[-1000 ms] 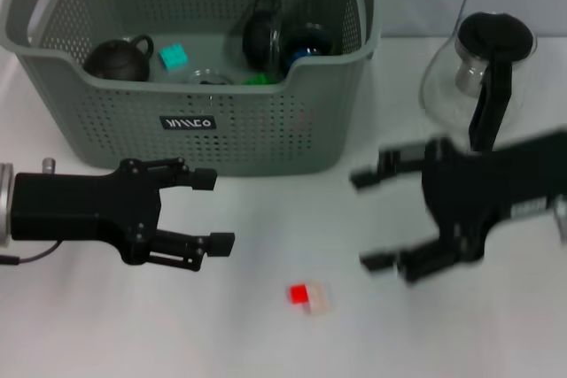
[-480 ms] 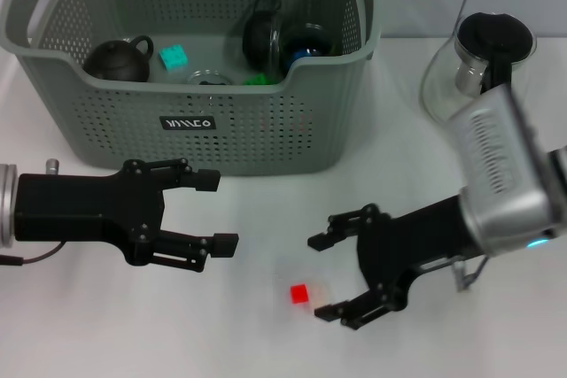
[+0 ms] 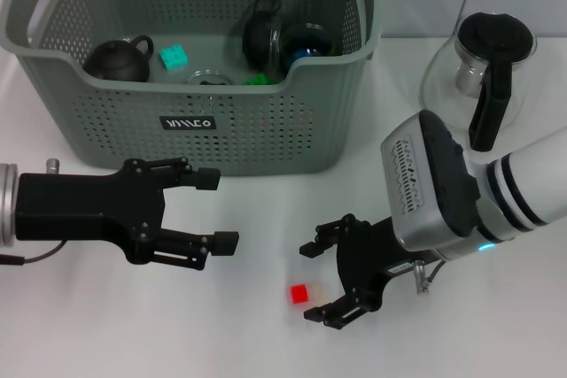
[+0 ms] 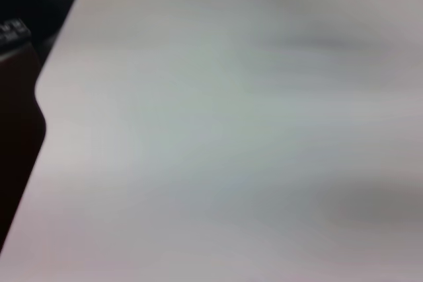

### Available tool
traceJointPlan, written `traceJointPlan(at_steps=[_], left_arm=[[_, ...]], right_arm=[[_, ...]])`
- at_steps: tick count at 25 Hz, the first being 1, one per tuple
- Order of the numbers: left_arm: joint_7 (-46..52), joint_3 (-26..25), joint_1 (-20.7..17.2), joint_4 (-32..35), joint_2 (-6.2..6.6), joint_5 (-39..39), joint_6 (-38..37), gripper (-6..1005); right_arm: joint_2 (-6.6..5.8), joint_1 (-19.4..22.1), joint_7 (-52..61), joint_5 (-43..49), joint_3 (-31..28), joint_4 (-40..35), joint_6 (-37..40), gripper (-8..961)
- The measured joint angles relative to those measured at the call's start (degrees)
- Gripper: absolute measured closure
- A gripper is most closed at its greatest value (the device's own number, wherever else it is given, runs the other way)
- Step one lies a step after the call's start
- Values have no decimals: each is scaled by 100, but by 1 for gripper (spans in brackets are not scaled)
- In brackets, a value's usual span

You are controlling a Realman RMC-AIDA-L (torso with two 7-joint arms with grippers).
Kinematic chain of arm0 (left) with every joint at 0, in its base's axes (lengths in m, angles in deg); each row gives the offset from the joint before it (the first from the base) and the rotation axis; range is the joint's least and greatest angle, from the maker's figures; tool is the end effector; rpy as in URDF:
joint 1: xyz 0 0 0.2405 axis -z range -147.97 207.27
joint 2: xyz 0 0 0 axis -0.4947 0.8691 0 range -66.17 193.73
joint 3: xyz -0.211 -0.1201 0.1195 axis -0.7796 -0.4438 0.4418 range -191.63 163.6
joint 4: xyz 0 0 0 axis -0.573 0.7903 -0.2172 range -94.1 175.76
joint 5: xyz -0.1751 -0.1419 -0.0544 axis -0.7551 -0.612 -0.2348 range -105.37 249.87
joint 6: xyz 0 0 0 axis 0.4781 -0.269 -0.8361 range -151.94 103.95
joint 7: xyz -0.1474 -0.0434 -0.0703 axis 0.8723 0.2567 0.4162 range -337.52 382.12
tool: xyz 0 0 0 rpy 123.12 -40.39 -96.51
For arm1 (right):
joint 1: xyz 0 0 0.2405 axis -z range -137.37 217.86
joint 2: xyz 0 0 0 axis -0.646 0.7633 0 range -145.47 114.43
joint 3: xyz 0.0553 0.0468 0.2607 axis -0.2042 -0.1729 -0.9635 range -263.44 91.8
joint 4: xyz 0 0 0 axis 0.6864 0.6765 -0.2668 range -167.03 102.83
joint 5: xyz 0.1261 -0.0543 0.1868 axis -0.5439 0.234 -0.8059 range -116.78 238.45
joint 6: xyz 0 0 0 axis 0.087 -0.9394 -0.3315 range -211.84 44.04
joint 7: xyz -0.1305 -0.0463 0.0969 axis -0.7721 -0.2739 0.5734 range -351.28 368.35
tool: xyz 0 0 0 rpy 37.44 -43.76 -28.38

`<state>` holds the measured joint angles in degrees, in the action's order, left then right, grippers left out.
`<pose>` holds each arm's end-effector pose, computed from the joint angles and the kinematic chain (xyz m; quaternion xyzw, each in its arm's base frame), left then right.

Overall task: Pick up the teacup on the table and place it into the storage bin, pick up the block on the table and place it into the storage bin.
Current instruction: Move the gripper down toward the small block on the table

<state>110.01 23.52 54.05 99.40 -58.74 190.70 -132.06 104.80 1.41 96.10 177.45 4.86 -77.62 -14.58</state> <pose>-0.2568 0.3152 0.0127 -0.9538 -0.1811 -0.2315 0.0624 0.1987 0.3611 -0.1484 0.9991 0.0239 0.0355 0.0054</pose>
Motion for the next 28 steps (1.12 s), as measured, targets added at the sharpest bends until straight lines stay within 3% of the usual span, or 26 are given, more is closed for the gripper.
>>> traceJointPlan(at_steps=[21, 25, 28], left_arm=[[0, -25, -29, -3, 0, -25, 25, 121], [0, -30, -32, -3, 0, -25, 23, 123], [0, -35, -31, -3, 0, -25, 22, 124]], right_arm=[[42, -194, 251, 67, 363, 353, -350, 83], [44, -195, 258, 64, 363, 359, -352, 305], [44, -195, 259, 62, 363, 359, -337, 364]])
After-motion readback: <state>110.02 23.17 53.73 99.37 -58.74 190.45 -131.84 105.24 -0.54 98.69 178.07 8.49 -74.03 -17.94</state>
